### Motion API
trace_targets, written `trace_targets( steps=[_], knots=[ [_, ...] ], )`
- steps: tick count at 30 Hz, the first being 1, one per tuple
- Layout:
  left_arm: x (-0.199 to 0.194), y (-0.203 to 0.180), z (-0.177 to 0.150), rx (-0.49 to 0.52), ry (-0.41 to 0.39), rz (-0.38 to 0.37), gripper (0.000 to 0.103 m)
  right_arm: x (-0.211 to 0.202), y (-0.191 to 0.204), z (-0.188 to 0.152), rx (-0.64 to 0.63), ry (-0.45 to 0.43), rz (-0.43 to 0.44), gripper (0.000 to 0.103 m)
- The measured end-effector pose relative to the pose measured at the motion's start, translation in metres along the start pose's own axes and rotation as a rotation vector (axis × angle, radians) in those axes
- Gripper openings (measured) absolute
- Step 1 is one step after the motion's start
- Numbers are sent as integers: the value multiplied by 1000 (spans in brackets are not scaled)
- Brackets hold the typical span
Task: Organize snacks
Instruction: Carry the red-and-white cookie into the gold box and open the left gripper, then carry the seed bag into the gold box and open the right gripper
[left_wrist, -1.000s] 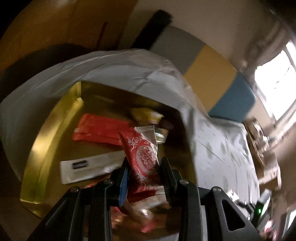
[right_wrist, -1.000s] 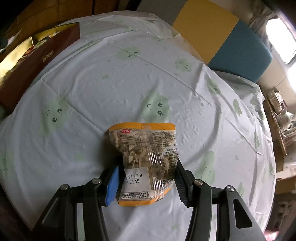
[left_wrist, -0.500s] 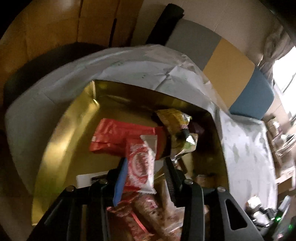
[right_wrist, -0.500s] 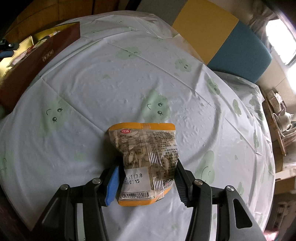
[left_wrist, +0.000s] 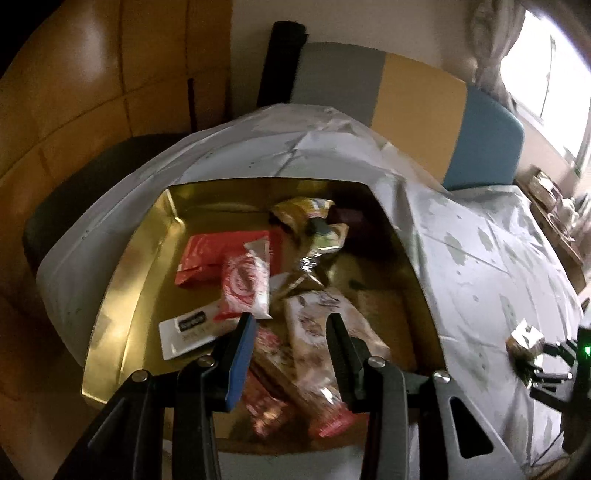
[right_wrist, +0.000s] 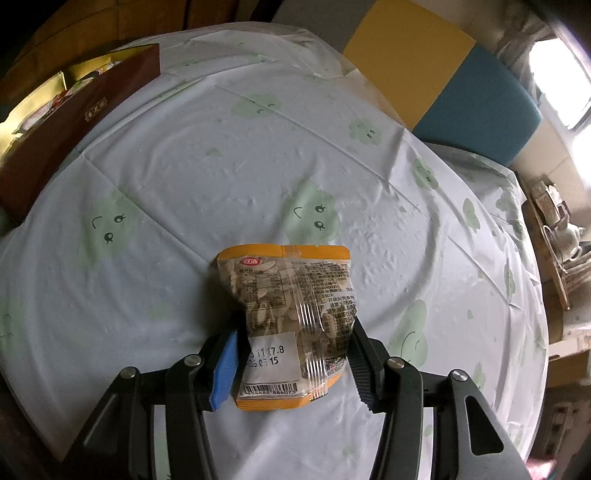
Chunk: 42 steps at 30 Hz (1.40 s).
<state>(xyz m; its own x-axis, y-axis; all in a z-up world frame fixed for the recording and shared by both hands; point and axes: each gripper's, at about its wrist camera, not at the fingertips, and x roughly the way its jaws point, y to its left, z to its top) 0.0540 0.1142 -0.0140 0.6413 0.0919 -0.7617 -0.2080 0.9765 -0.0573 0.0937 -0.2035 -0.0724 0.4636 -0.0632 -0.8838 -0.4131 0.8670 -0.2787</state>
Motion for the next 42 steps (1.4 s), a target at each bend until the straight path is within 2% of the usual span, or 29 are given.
trace_targets(
  steps=[8,18,26,33,38,42],
  knots=[
    [-10,-14,-12,39,-6,-25,40,3,-4,1,23,7,8,53],
    [-16,-13,-19,50,-22,-40,40,4,-11,9,84,48,29,49],
    [-14,-4,-22,20,-21,-46,40,-26,-4,35,138,-37,137,49],
    [-14,5,-24,4,-22,-35,40,-61,37,77,86,-140,265,49],
    [-18,16,-23,-24,-37,-26,40,-84,82,106,16,-194,363,49],
    [-23,32,-21,-67,-56,-14,40,-93,121,130,-43,-223,410,49]
  ],
)
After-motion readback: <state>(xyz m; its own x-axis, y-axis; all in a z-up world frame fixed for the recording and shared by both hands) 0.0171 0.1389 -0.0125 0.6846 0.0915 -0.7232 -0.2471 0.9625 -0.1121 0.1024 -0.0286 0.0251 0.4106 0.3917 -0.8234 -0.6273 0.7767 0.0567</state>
